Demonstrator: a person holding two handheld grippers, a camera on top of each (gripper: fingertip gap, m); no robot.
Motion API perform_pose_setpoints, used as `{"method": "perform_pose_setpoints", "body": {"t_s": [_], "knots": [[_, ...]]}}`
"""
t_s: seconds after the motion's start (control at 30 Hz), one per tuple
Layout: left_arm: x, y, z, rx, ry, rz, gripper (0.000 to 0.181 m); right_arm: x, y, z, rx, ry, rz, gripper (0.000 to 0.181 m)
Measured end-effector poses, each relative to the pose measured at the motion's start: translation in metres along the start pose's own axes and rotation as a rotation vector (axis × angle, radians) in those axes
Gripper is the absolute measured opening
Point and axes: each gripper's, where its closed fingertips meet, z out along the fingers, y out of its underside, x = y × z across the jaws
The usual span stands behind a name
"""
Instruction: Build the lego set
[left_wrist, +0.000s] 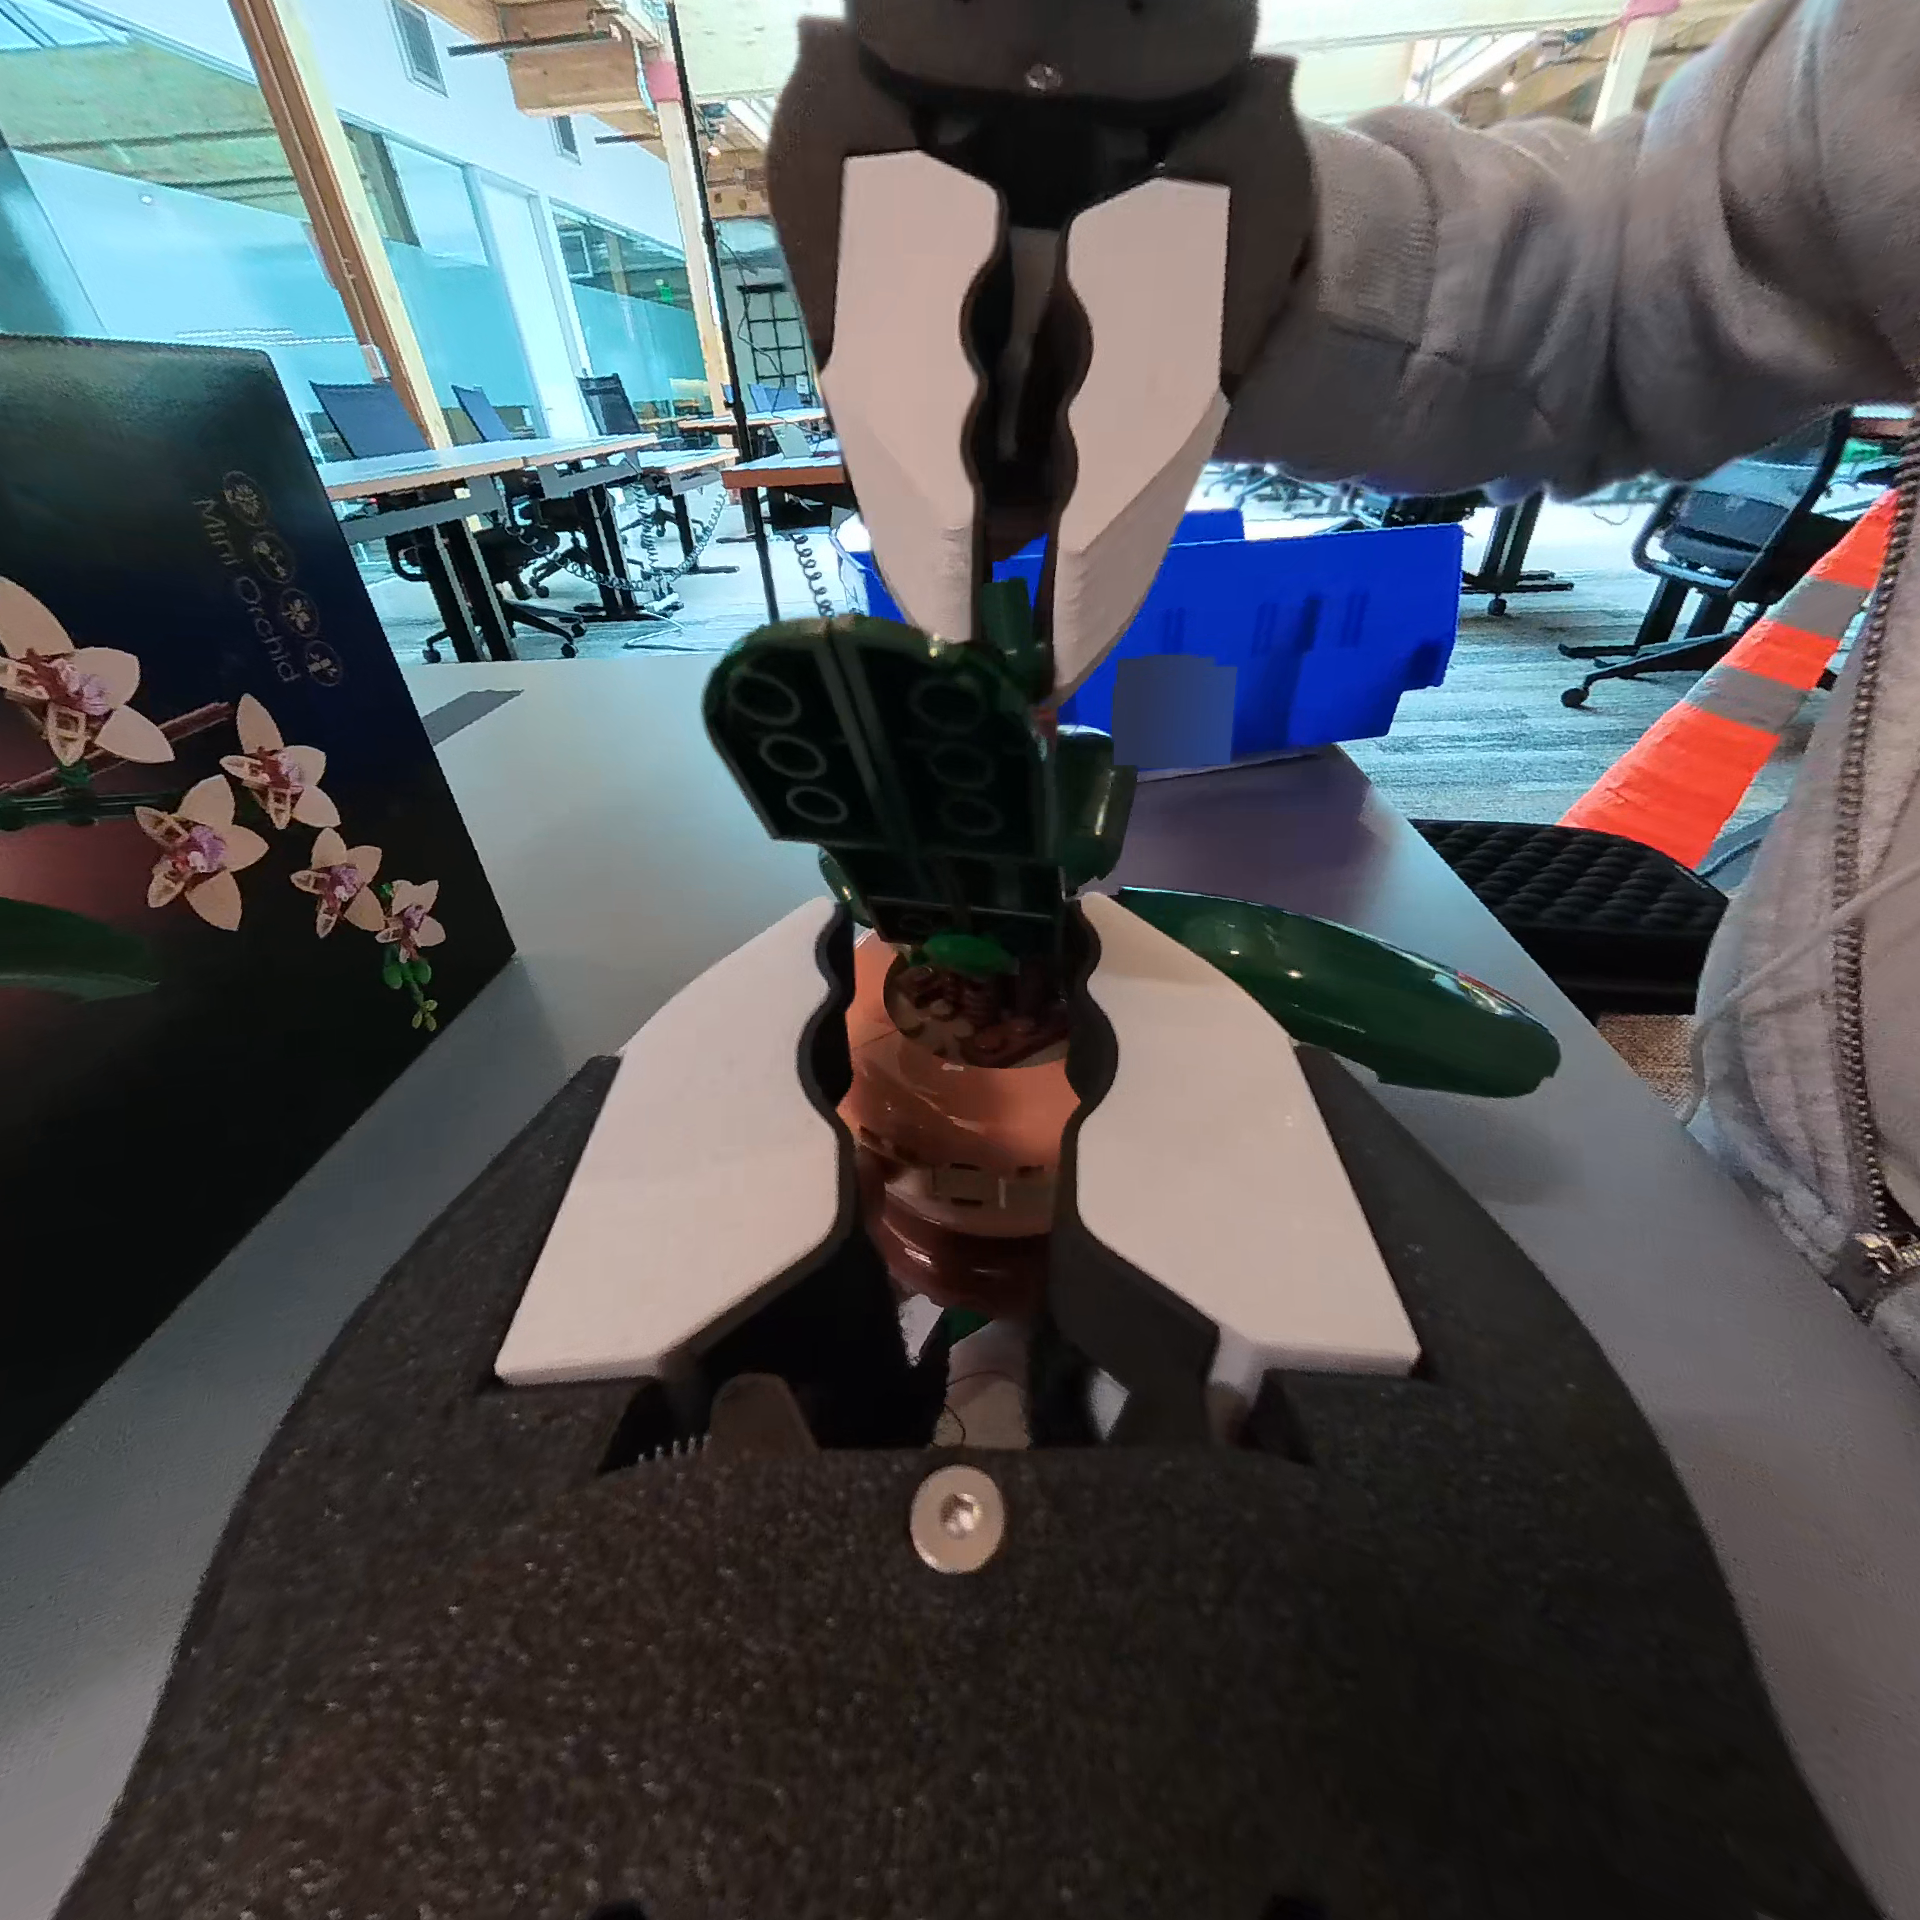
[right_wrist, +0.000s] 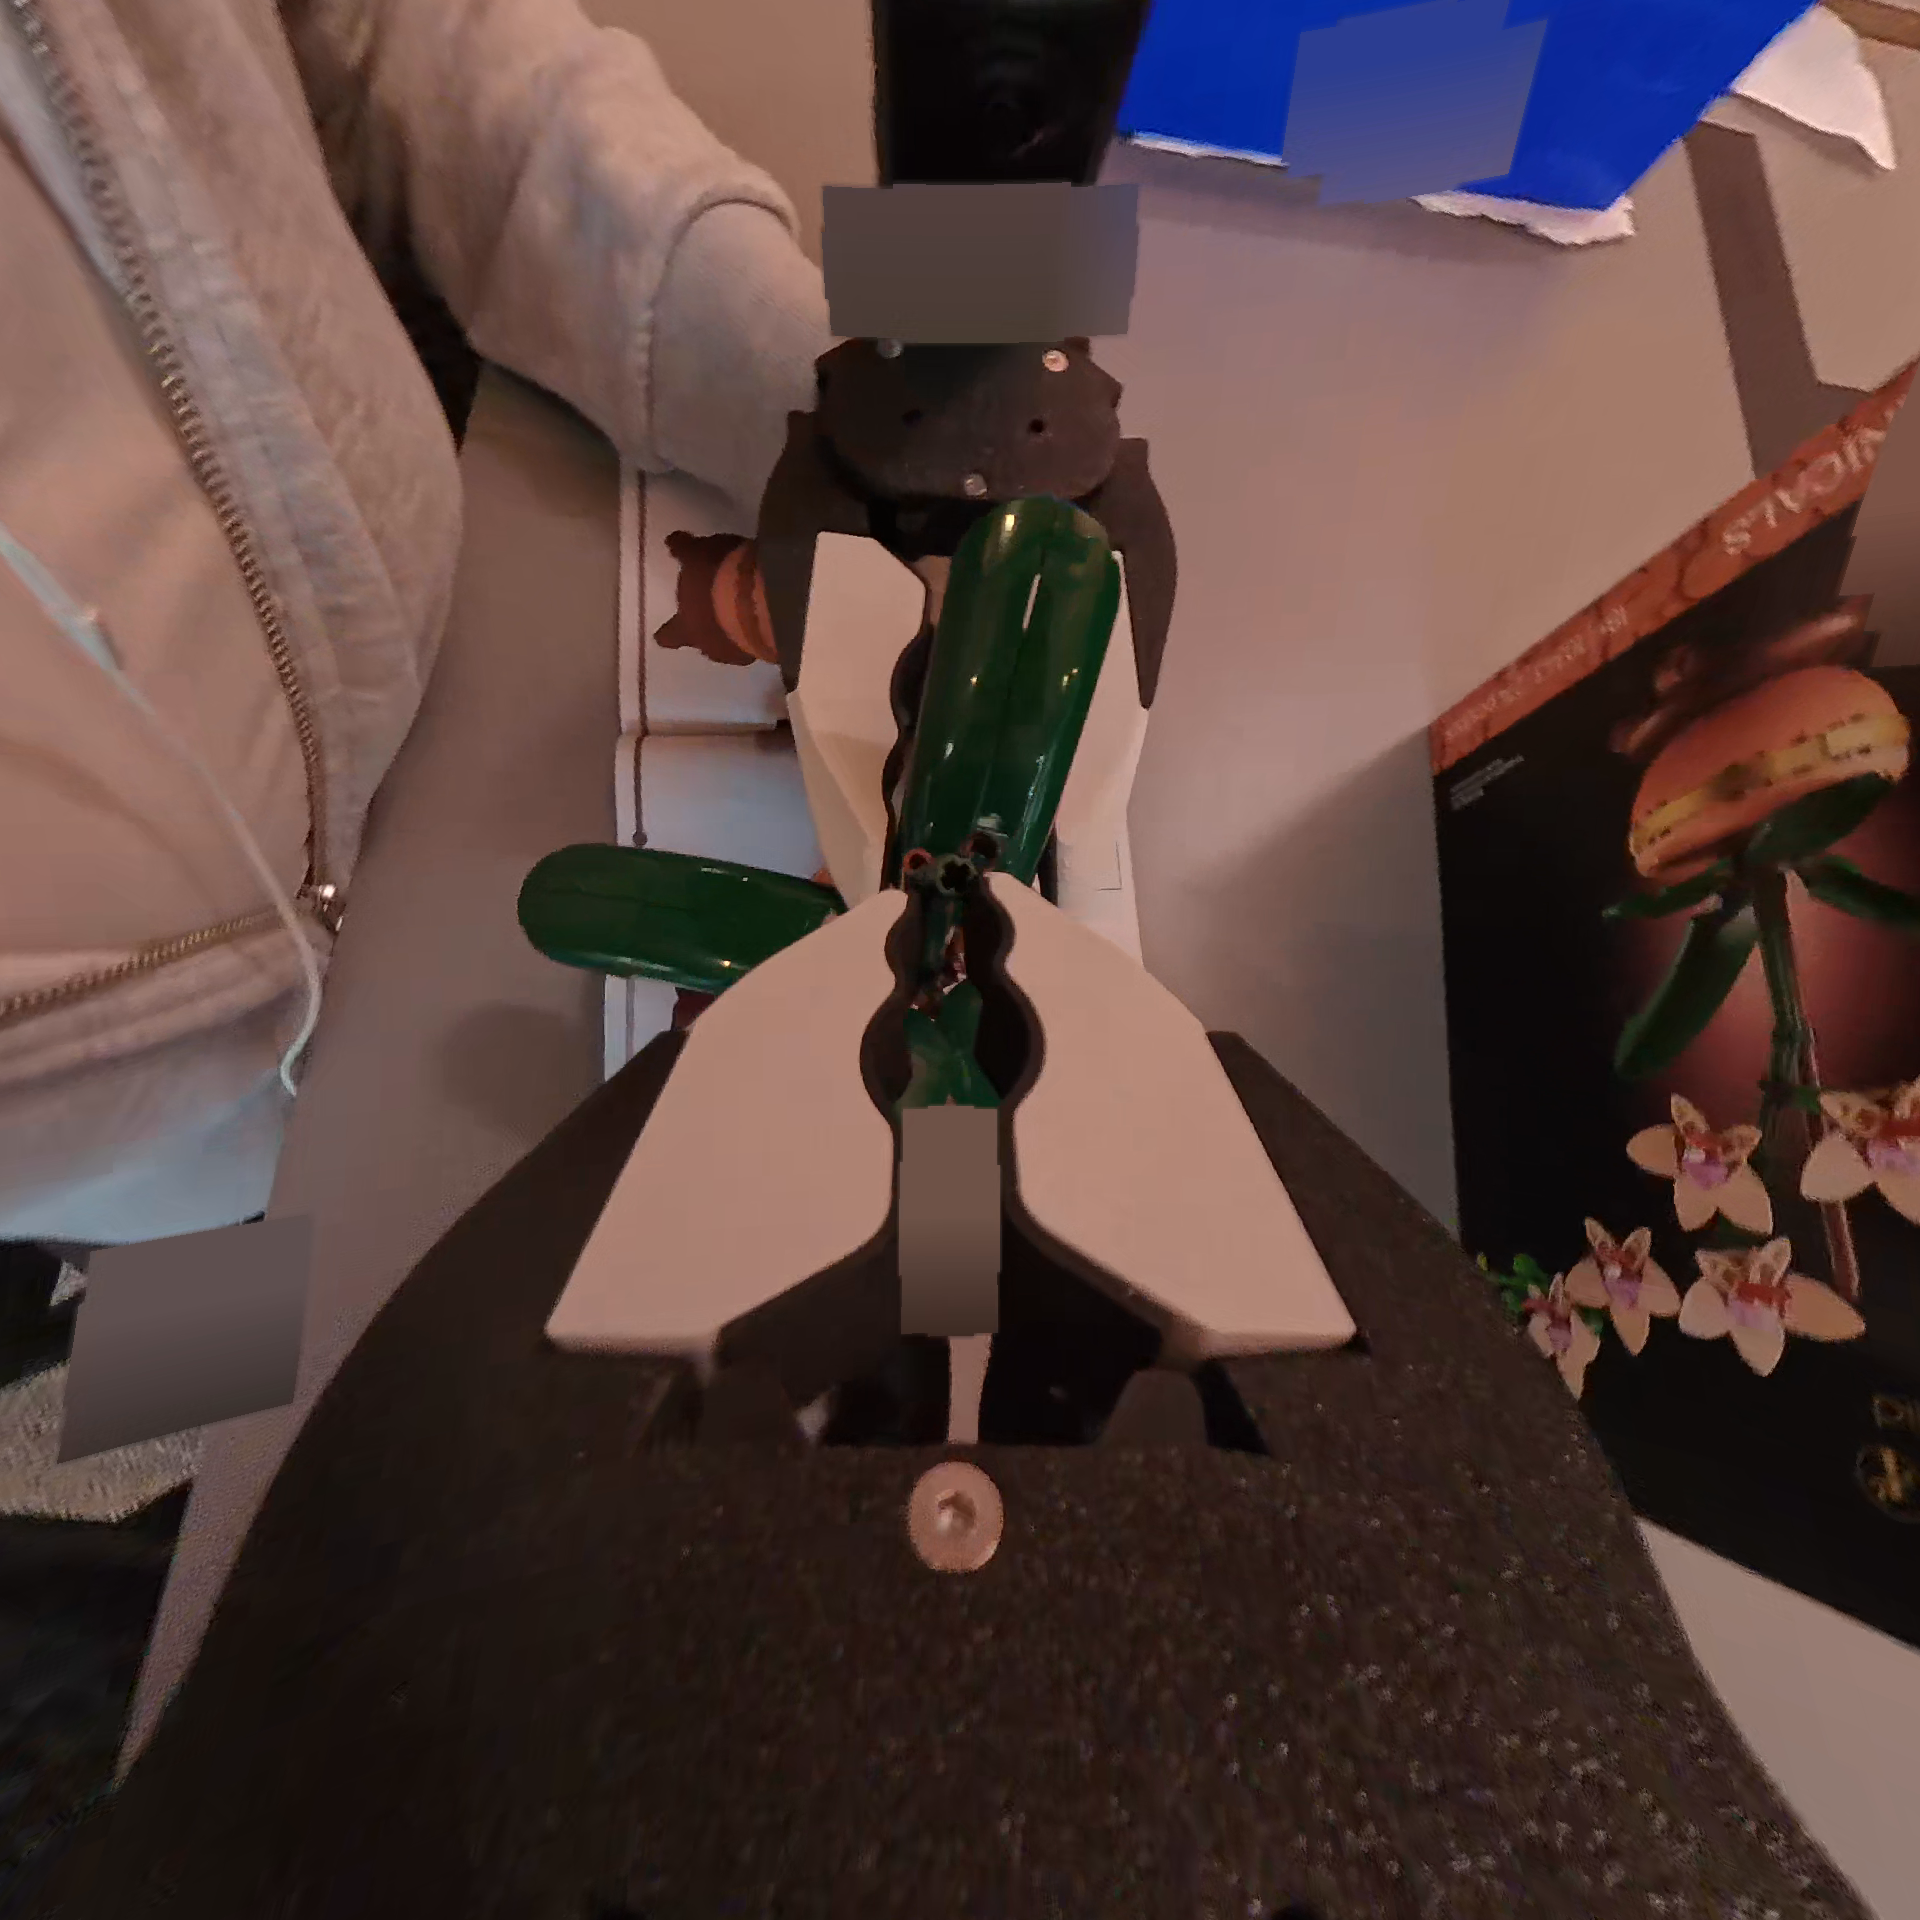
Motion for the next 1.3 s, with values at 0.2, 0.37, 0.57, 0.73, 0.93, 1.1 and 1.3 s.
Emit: {"method": "perform_pose_setpoints", "body": {"t_s": [0.2, 0.37, 0.57, 0.73, 0.93, 1.1, 1.3], "knots": [[-0.0004, -0.0002, 0.0002, 0.002, -0.008, 0.006, 0.036, 0.0014, 0.0009, -0.0006, -0.003, -0.117, -0.045, 0.006], [-0.0017, -0.0009, 0.0013, 0.003, -0.031, 0.023, 0.038, 0.0044, 0.0009, -0.0036, -0.042, -0.04, 0.165, 0.025], [-0.0023, -0.0011, 0.0013, 0.006, -0.039, 0.026, 0.038, 0.0019, -0.0019, -0.0045, -0.122, 0.071, 0.356, 0.01], [-0.0024, -0.0012, 0.0012, 0.009, -0.046, 0.035, 0.039, 0.0015, -0.0032, -0.0043, -0.188, 0.096, 0.403, 0.011], [-0.0019, -0.0013, 0.0014, 0.01, -0.049, 0.045, 0.038, 0.001, -0.0023, -0.0045, -0.247, 0.097, 0.319, 0.009], [-0.0011, -0.001, 0.0014, 0.01, -0.037, 0.04, 0.036, 0.001, -0.0023, -0.0044, -0.266, 0.035, 0.119, 0.009], [-0.0012, -0.0009, 0.0013, 0.01, -0.031, 0.034, 0.035, 0.0016, -0.0002, -0.0056, -0.291, -0.079, -0.078, 0.007]]}}
